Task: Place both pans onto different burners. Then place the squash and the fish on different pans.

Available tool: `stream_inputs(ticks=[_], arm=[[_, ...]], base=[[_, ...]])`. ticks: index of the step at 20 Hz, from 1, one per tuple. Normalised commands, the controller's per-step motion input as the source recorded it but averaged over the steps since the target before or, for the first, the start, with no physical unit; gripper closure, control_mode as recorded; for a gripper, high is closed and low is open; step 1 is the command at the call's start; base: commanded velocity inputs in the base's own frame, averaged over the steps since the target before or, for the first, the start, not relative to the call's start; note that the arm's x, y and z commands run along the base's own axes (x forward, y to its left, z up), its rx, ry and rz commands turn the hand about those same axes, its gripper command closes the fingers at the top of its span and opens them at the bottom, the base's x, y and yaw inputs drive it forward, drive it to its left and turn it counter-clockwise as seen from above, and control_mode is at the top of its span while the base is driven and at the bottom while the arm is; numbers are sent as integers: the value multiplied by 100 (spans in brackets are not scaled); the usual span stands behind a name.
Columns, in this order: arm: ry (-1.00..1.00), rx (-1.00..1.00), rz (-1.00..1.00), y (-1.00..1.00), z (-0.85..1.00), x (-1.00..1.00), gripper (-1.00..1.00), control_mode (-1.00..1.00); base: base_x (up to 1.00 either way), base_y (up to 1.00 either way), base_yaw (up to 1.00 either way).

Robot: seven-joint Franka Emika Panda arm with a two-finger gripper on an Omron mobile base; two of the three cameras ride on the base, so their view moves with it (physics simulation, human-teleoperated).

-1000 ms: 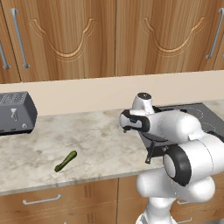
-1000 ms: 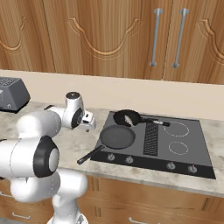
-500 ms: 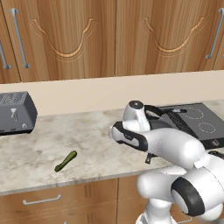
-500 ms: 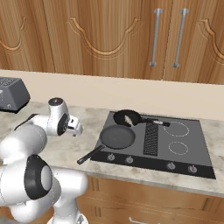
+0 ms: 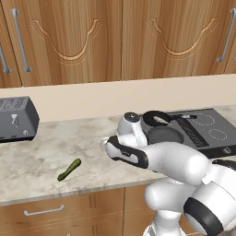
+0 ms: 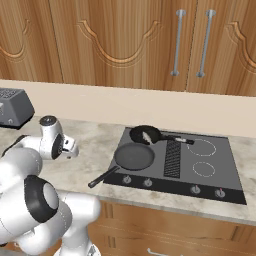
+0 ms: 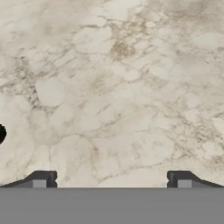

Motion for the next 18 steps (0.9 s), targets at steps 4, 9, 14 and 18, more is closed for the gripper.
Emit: stream_inputs(ticks=[4,9,14,18], arm=[[0,14,-6,66,0,-15,-100,-100],[0,9,-11,72,0,-14,-100,-100],[0,3,-10,55,0,-7,-100,-100],[0,0,-10,51,0,0,-100,-100]], base=[[0,0,0],[0,0,0],[0,0,0],[0,0,0]])
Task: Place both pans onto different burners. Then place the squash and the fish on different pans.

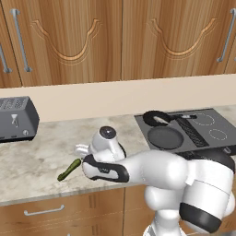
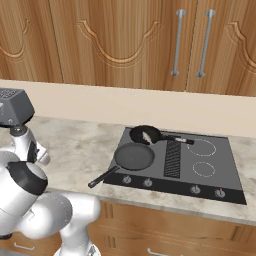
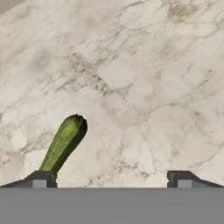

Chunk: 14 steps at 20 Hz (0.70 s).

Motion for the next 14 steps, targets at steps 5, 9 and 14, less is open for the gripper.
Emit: stream_inputs(ticks=[5,9,14], arm=[[3,0,-6,40,0,2,-100,-100],[5,0,-1,26,0,13,-100,-100],[11,-1,0,19,-2,22,-100,-100]], base=[[0,0,0],[0,0,0],[0,0,0]])
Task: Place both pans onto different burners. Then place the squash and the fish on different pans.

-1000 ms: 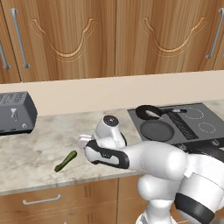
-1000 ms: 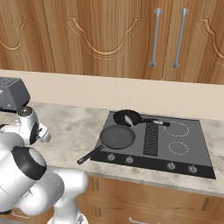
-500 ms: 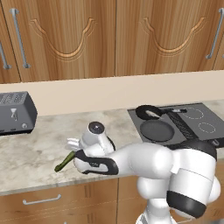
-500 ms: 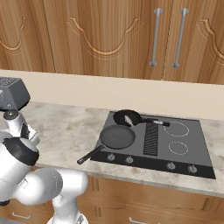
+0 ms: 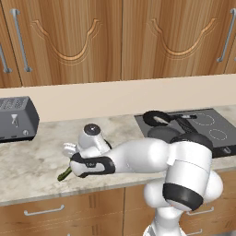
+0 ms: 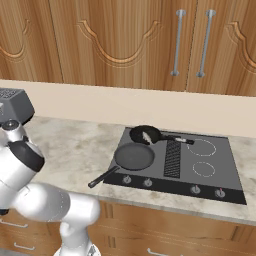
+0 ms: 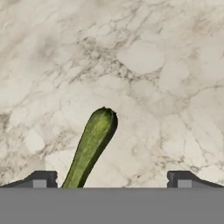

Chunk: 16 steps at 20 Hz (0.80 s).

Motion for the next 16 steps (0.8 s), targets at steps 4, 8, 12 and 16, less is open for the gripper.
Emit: stream_inputs(ticks=[4,8,12,16], arm=[[14,-2,0,25,-9,26,-100,-100],[13,-5,0,29,-11,18,-100,-100],[12,-8,0,36,-23,1,-100,-100],[8,-12,0,28,-21,0,-100,-100]], base=[[0,0,0],[0,0,0],[0,0,0],[0,0,0]])
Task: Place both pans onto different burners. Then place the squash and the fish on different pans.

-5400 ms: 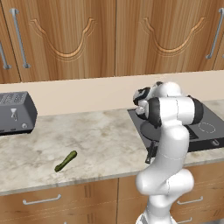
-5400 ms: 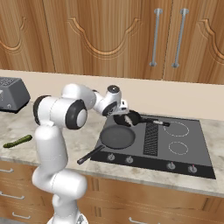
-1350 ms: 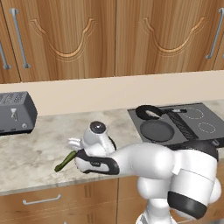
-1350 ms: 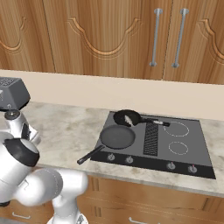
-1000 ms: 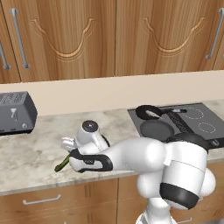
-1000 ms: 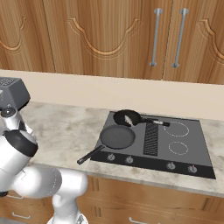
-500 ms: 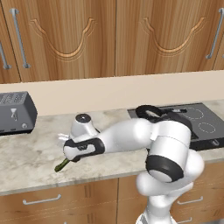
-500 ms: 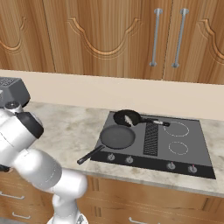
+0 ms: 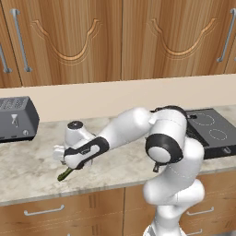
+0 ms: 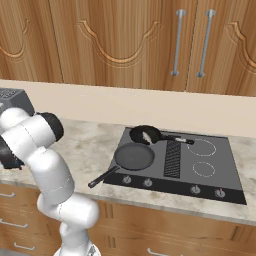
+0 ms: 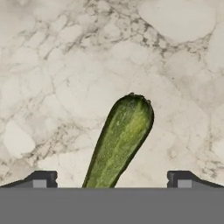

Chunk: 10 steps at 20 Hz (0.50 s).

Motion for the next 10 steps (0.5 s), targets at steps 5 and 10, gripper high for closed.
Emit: stream_inputs(ticks=[5,10], arm=[[5,-12,0,16,-19,0,-100,-100],[3,-10,0,8,-41,0,-100,-100]], base=[[0,0,0],[0,0,0]])
